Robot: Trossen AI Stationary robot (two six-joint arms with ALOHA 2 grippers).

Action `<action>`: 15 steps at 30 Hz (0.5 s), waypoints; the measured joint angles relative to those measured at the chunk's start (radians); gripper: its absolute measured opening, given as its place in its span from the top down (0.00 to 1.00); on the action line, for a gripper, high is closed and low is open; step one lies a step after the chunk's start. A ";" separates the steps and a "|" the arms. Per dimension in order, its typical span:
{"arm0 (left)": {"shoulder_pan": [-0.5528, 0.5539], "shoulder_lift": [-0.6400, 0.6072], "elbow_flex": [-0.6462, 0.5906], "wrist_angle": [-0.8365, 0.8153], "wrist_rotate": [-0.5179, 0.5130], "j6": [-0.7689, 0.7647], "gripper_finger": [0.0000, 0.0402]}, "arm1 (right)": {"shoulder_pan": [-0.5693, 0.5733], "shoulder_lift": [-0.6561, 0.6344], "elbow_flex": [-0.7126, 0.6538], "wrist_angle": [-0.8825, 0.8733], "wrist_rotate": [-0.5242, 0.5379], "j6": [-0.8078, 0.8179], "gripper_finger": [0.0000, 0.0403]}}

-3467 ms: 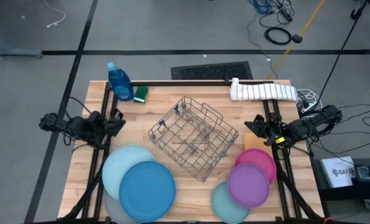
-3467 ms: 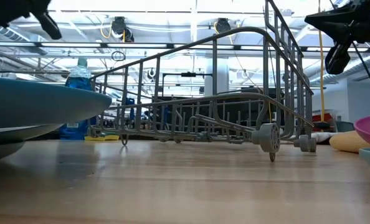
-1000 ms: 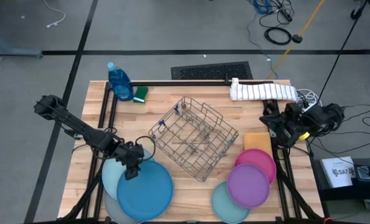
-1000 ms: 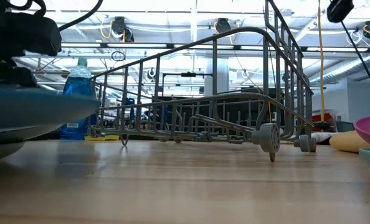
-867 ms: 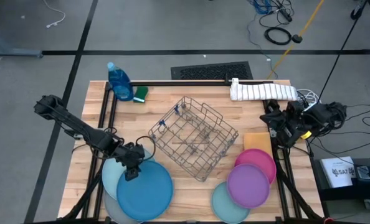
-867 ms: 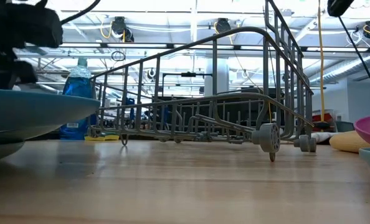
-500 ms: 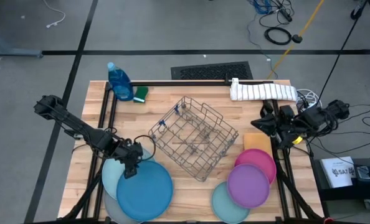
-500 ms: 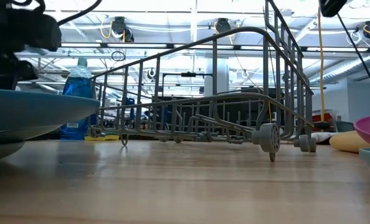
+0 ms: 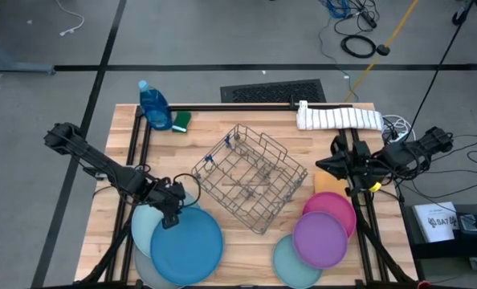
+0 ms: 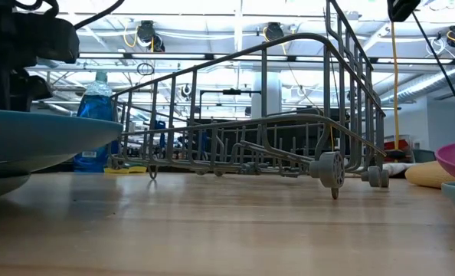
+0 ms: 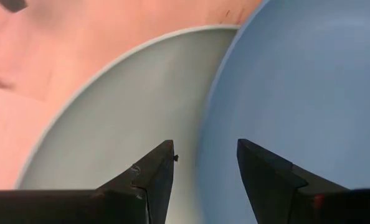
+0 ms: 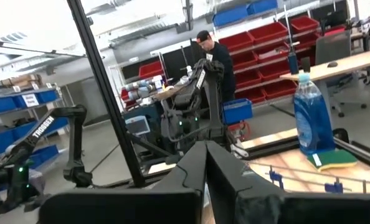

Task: Sort dishes
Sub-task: Put the big blue plate into the dish rack

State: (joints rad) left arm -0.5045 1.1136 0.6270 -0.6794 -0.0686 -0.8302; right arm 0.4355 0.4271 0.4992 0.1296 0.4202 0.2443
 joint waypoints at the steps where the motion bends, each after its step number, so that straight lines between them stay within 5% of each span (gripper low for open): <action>1: 0.000 0.004 0.000 0.010 0.000 0.000 0.56 | 0.000 0.000 0.000 0.007 0.000 -0.005 0.98; 15: 0.000 0.163 0.000 0.060 0.009 0.061 0.56 | 0.000 0.000 0.000 0.026 -0.003 0.005 0.98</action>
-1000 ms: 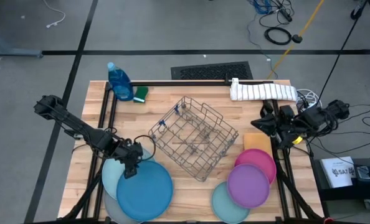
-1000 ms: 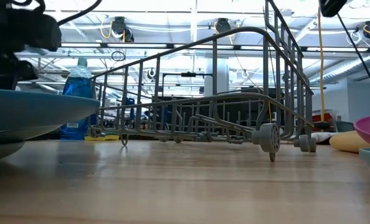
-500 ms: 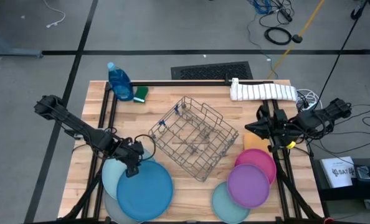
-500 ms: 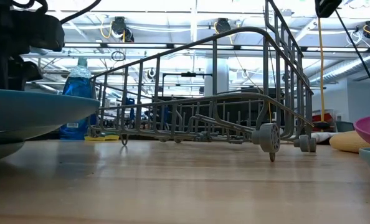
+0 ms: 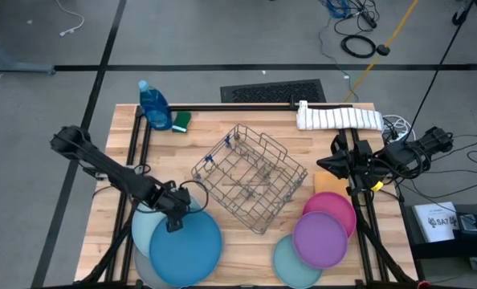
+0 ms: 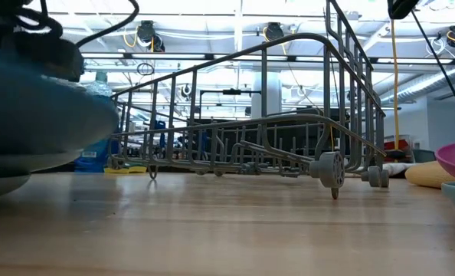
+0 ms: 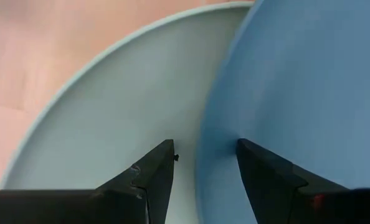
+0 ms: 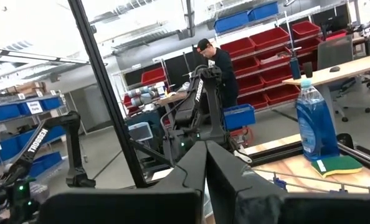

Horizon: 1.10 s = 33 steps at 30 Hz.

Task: Sort dishes
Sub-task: Put the big blue plate into the dish rack

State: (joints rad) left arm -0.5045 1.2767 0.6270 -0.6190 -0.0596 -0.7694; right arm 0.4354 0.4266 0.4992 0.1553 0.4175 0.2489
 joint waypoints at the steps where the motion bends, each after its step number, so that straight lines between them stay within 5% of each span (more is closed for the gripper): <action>1: 0.000 0.013 0.000 0.003 0.002 0.006 0.56 | 0.000 0.000 0.000 0.000 0.000 0.000 0.98; 9: 0.000 0.061 0.002 0.018 -0.010 0.026 0.63 | 0.000 0.000 0.000 0.000 0.000 0.000 0.98; 19: 0.000 0.062 0.001 0.008 -0.028 0.042 0.97 | 0.000 0.000 0.000 -0.001 0.000 -0.002 0.98; 33: 0.000 0.063 0.000 0.007 -0.036 0.071 1.00 | 0.000 0.000 0.000 -0.004 0.000 -0.007 0.98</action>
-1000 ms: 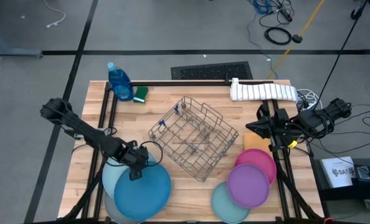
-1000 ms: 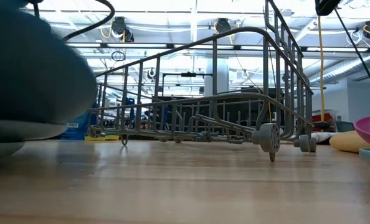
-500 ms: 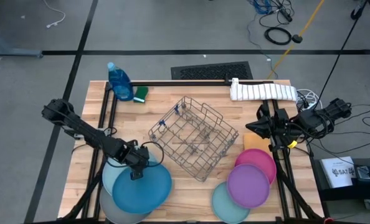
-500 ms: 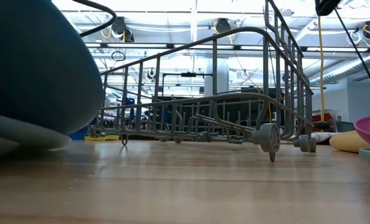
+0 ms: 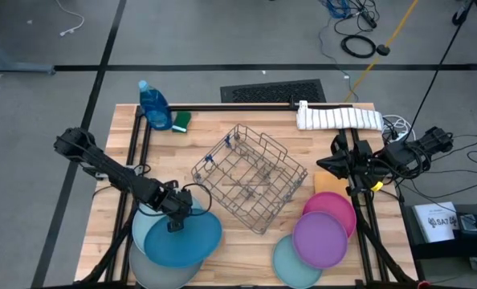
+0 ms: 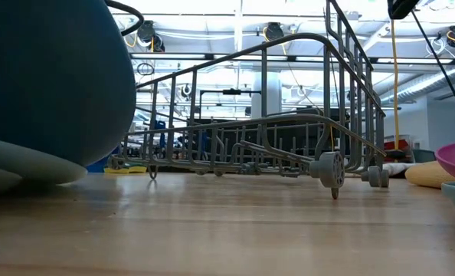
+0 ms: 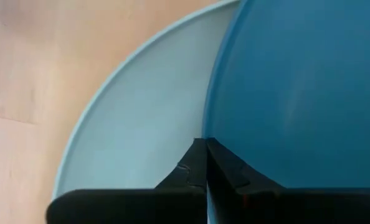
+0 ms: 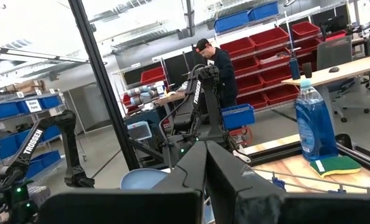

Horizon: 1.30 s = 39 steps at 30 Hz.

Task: Sort dishes
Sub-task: Put the big blue plate into the dish rack

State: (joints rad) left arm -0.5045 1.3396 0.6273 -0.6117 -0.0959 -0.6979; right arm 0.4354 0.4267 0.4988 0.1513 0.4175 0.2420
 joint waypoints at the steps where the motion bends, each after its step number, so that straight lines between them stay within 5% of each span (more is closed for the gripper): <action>1: 0.000 0.000 0.000 0.000 -0.003 0.000 1.00 | 0.000 0.000 0.000 -0.002 0.000 0.000 0.98; 39: 0.000 0.000 0.123 -0.145 -0.073 0.043 1.00 | 0.000 0.078 0.000 -0.007 0.005 -0.045 0.98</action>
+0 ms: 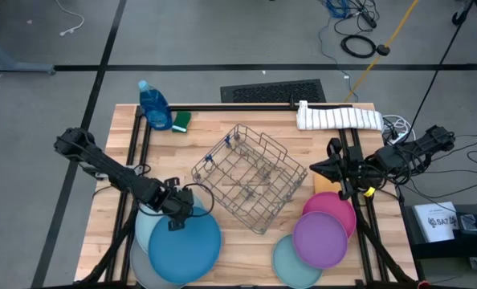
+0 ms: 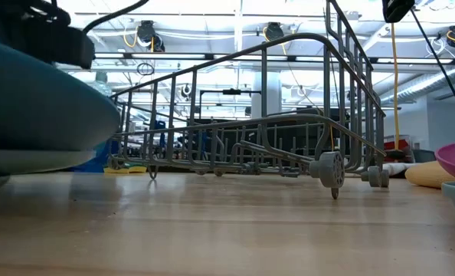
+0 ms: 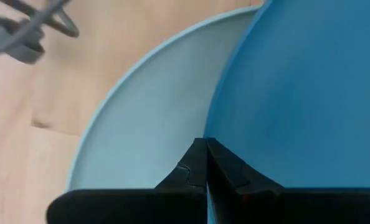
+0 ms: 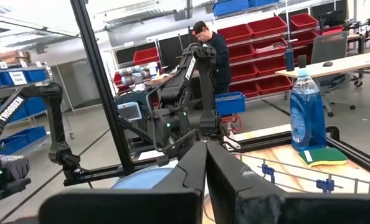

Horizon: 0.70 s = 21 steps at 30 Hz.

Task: Sort dishes
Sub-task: Put the big blue plate into the dish rack

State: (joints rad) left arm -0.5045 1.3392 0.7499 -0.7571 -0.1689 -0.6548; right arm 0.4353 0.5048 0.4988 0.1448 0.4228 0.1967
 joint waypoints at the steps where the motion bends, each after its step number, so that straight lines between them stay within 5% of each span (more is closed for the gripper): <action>1: 0.000 0.000 0.007 -0.001 -0.001 0.008 1.00 | 0.000 0.002 0.000 0.000 -0.003 0.000 0.98; 9: 0.000 0.000 0.019 -0.005 -0.021 0.009 1.00 | 0.000 0.070 0.000 -0.005 -0.022 0.001 0.98; 21: 0.000 0.000 0.020 -0.005 -0.024 0.009 1.00 | 0.000 0.390 0.029 0.295 -0.293 -0.045 0.98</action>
State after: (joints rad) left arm -0.5045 1.3392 0.7696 -0.7620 -0.1928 -0.6456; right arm 0.4357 0.8950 0.5277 0.4396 0.1295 0.1514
